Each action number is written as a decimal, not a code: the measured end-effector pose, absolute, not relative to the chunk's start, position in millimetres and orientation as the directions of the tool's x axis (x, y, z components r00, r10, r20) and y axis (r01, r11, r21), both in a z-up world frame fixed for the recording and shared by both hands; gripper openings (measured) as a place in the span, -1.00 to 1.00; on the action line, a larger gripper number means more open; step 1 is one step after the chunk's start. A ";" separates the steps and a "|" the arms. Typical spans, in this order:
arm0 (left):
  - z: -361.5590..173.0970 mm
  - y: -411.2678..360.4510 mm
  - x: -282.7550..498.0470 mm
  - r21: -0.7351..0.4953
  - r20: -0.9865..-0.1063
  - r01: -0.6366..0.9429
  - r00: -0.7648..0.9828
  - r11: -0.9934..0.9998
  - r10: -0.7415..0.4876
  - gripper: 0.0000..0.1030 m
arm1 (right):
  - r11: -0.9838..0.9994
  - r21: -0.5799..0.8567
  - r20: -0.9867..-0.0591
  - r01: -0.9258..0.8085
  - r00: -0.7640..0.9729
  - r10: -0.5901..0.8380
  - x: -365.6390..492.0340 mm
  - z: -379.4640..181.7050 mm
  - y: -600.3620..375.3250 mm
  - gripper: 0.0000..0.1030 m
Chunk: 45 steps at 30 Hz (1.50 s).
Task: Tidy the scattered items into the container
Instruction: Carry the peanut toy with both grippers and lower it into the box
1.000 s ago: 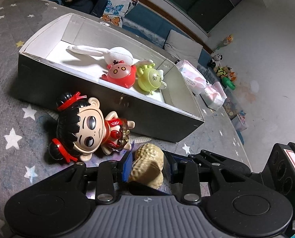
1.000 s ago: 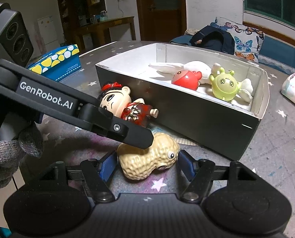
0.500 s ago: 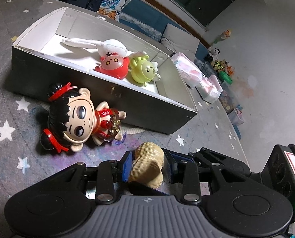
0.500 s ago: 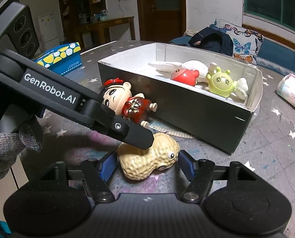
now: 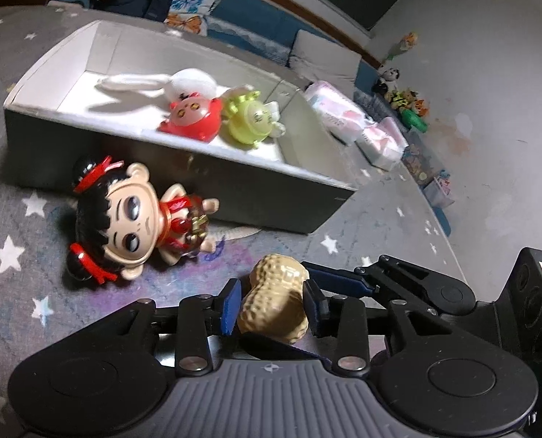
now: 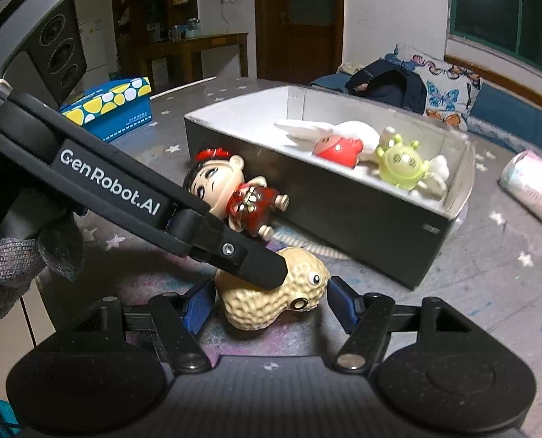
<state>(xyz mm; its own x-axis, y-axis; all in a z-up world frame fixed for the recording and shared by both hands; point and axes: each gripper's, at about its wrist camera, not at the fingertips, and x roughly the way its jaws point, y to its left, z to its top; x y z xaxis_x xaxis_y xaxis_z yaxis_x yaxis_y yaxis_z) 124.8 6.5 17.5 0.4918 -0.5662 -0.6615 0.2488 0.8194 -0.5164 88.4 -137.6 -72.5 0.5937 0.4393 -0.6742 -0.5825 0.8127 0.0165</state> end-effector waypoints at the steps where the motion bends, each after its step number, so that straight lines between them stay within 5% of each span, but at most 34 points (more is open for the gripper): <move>1: 22.1 5.8 124.7 -0.517 -0.654 0.257 0.497 0.817 -0.570 -0.24 | 0.813 0.005 -0.669 -0.582 0.602 0.435 87.2 -67.7 -138.1 0.33; 13: 84.1 -9.3 176.3 -0.473 -0.571 0.353 0.574 0.807 -0.586 -0.24 | 0.835 -0.083 -0.605 -0.544 0.693 0.392 134.1 -4.8 -145.8 0.33; 29: 43.2 -16.0 263.8 -0.491 -0.660 0.305 0.482 0.816 -0.577 -0.24 | 0.859 0.013 -0.764 -0.512 0.549 0.339 235.5 -36.3 -149.6 0.33; 45: 22.7 -22.5 287.6 -0.499 -0.701 0.296 0.415 0.815 -0.580 -0.24 | 0.859 -0.056 -0.842 -0.508 0.487 0.233 255.7 -51.9 -135.8 0.34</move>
